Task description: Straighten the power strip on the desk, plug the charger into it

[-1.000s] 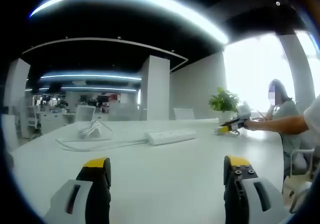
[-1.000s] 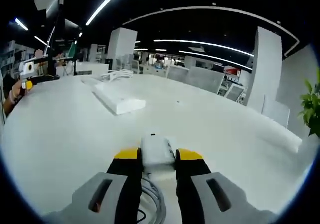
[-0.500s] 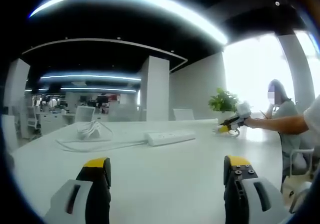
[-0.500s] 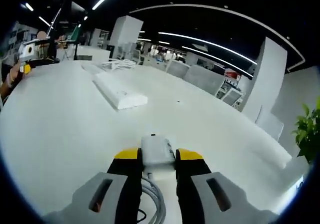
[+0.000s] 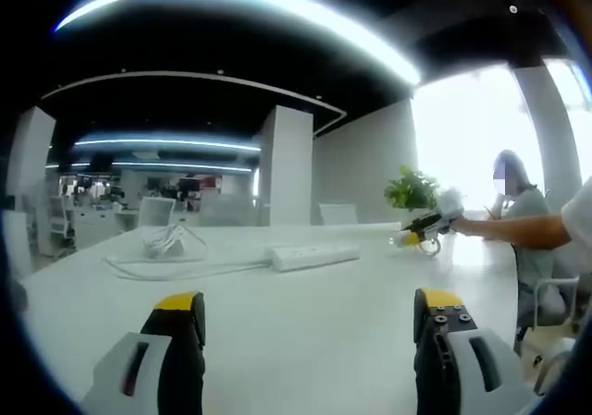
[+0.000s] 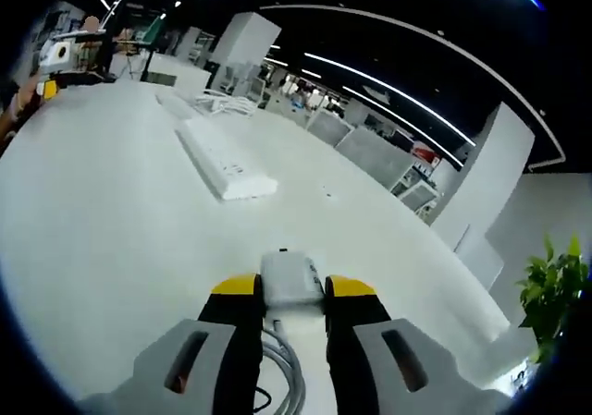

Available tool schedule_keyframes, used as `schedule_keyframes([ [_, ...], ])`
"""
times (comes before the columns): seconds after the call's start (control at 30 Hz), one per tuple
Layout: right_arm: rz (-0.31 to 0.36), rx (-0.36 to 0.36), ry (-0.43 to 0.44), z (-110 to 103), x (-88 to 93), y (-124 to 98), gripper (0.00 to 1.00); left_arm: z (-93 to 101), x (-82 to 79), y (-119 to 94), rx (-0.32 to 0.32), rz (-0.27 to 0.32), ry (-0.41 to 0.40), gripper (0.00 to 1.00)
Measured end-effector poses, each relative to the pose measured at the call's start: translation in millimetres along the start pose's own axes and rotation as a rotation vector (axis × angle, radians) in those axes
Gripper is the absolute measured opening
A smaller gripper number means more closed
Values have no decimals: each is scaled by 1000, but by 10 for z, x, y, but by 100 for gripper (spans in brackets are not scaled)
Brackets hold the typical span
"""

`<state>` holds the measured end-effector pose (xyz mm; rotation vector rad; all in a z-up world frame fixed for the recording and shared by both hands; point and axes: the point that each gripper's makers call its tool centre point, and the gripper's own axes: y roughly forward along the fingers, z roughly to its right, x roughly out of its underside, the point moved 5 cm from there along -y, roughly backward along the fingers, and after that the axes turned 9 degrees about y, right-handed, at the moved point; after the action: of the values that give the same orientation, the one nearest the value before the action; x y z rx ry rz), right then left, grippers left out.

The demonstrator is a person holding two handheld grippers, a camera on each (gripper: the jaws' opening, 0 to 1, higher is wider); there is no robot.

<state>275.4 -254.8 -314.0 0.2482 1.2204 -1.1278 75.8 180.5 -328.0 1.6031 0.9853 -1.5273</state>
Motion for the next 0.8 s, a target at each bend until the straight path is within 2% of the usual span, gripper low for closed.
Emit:
schedule_keyframes([
  [0.37, -3, 47, -60, 1, -127, -63, 23, 1, -17, -31, -1, 12, -3, 96],
  [0.8, -37, 85, -178, -96, -344, -98, 23, -30, -17, -117, -7, 20, -9, 96],
])
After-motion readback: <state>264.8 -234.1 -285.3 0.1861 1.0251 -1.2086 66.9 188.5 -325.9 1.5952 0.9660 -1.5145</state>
